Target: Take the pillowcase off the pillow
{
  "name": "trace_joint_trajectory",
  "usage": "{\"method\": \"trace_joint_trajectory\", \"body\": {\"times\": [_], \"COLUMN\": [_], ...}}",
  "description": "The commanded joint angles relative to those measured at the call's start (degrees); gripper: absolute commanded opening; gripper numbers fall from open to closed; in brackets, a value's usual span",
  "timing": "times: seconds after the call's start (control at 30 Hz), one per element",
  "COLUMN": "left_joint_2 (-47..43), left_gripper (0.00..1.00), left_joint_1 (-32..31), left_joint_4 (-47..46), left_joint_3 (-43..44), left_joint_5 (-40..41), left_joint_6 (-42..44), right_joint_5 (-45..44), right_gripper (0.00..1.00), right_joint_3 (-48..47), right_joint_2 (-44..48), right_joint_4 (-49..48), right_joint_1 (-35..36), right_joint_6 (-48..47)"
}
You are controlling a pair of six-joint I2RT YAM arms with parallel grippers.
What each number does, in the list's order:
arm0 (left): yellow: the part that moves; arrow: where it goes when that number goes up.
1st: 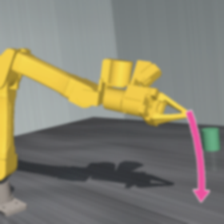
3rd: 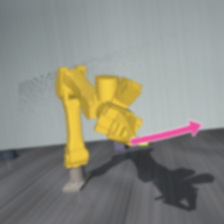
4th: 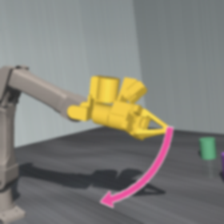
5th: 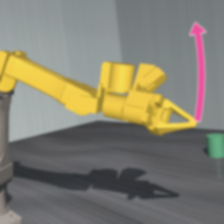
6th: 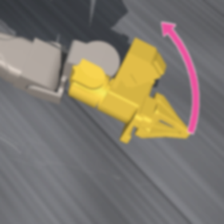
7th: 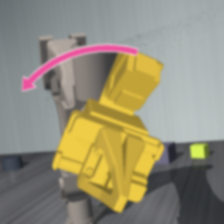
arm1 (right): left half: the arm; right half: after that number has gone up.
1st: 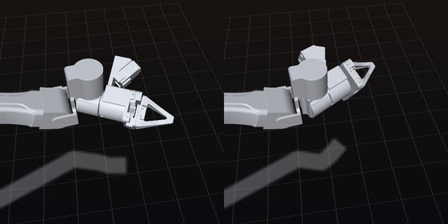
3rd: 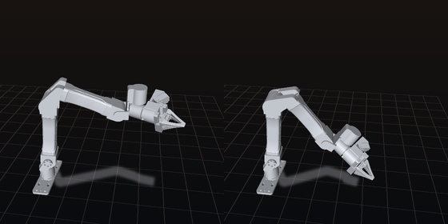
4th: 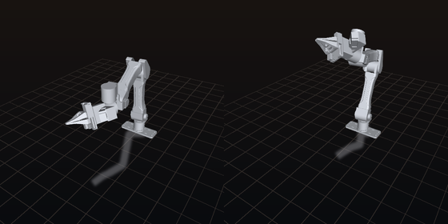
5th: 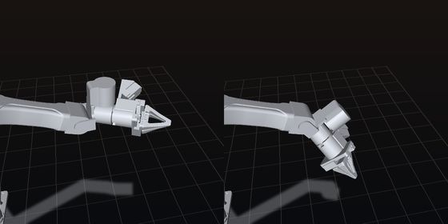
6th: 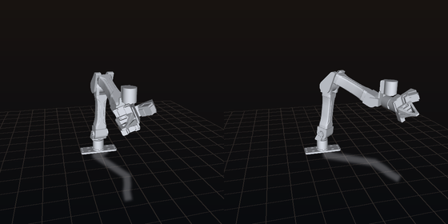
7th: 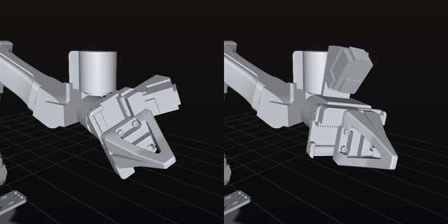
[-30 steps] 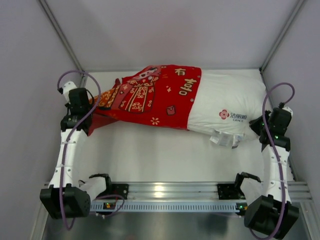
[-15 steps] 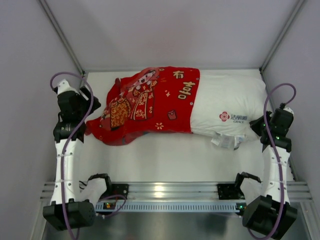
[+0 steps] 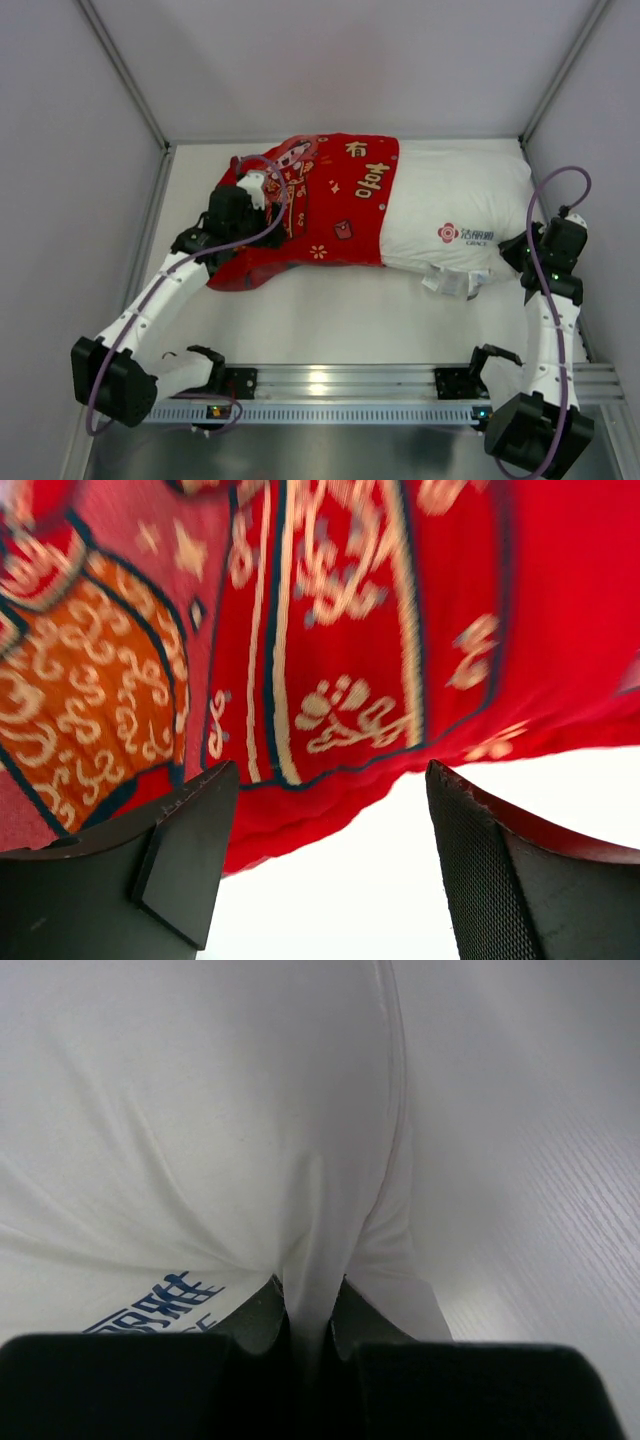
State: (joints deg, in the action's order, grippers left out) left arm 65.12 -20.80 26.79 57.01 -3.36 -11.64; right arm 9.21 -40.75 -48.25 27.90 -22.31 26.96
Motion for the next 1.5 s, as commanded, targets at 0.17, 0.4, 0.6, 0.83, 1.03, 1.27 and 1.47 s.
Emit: {"method": "trace_joint_trajectory", "body": {"times": [0.17,0.4,0.6,0.83,1.03,1.27,1.47], "left_joint_2": [6.24,11.6,6.69,-4.02,-5.63,0.53,-4.47], "left_gripper": [0.81,0.36,0.0,0.0,0.0,0.0,0.0], "left_joint_1": [-7.31,-7.94,-7.94,-1.13,16.48,17.55,17.54], "left_joint_4": [-0.42,-0.87,0.98,4.76,8.37,10.22,3.63], "left_joint_3": [-4.8,-3.85,-5.07,0.97,13.19,23.59,9.8], "left_joint_5": [23.91,11.18,24.5,40.28,30.6,15.06,21.94], "left_joint_6": [10.23,8.83,5.41,3.21,-1.72,-4.09,-4.0], "right_joint_5": [2.74,3.36,-0.07,-4.29,-4.9,-1.48,-3.05], "right_gripper": [0.0,0.0,0.0,0.0,0.0,0.0,0.0], "right_joint_3": [0.5,1.99,2.26,0.94,-0.2,-1.52,-2.22], "right_joint_2": [1.85,1.93,3.07,2.81,2.55,2.02,1.93], "right_joint_4": [-7.51,-8.3,-7.95,-6.81,-6.63,-7.15,-7.6], "right_joint_1": [-0.19,-0.19,-0.19,-1.6,-3.62,-3.8,-1.43], "right_joint_6": [-0.51,-1.03,-0.33,1.69,2.92,1.78,0.02]}}
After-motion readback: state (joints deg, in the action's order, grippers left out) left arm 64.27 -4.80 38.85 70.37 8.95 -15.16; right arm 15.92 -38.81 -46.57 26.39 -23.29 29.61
